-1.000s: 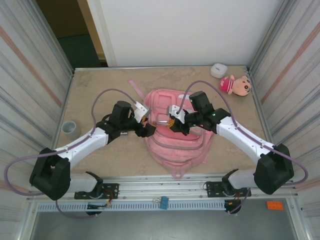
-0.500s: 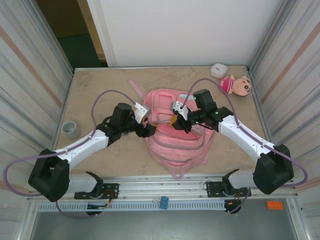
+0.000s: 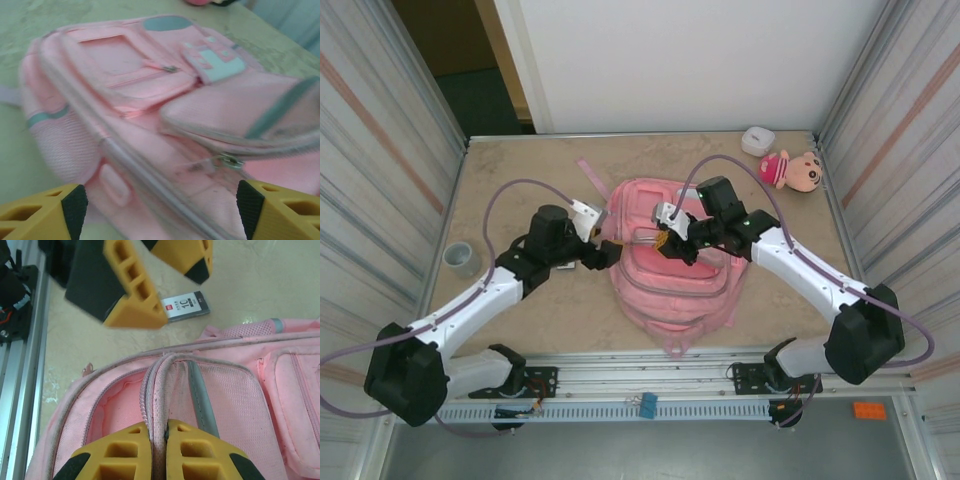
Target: Pack books, pencil case, and school supplies into a backpack
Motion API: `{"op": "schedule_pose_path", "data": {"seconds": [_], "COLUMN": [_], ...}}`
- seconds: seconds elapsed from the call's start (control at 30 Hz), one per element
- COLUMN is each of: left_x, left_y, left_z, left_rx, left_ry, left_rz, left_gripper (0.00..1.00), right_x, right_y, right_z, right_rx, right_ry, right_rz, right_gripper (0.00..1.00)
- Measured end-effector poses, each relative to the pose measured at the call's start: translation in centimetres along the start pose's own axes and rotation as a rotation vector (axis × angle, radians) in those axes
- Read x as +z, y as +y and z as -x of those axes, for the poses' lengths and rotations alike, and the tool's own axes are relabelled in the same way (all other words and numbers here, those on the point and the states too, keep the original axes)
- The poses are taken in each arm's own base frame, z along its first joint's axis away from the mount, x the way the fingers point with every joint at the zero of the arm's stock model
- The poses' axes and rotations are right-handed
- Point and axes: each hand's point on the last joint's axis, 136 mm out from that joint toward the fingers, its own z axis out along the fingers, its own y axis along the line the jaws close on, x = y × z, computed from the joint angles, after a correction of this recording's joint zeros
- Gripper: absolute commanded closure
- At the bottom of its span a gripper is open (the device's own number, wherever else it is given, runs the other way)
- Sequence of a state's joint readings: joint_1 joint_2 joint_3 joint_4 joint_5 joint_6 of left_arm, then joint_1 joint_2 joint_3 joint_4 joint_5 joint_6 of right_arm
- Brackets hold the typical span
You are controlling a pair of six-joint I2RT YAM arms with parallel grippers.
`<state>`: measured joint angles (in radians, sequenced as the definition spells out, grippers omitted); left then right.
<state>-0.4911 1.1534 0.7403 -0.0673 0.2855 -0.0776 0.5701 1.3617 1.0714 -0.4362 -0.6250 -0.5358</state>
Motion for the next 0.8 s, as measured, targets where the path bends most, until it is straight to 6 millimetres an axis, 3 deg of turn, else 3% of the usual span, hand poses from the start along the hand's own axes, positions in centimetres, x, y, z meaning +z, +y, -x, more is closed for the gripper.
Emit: {"op": "schedule_pose_path", "data": {"seconds": [0.1,0.23,0.43,0.6,0.8], "left_x": [-0.7,-1.0,-0.6,-0.3,0.3], "left_y": [3.9,8.5,11.1,12.6,13.6], "left_z": [-0.4,-3.1,-8.2,-11.5,-13.4], "left_rx": [-0.140,-0.332,-0.440,-0.460,-0.461], "left_ry": [0.021,0.111,0.298,0.429,0.523], "left_rz": [0.122,0.280,0.437,0.532,0.583], "left_gripper": [0.20,0.19,0.15,0.13,0.14], "right_x": [0.4,0.6,0.7,0.8,0.7], "right_y": [0.2,0.3,0.3,0.5,0.7], "right_z": [-0.1,-0.2,-0.3,-0.2,0.6], "right_rx": [-0.002,-0.004,-0.008,-0.016,0.011], "right_ry": [0.008,0.016,0.023,0.024,-0.009], "right_rz": [0.008,0.008,0.002,0.006,0.017], "right_gripper": [0.95,0.94,0.91,0.60,0.46]}}
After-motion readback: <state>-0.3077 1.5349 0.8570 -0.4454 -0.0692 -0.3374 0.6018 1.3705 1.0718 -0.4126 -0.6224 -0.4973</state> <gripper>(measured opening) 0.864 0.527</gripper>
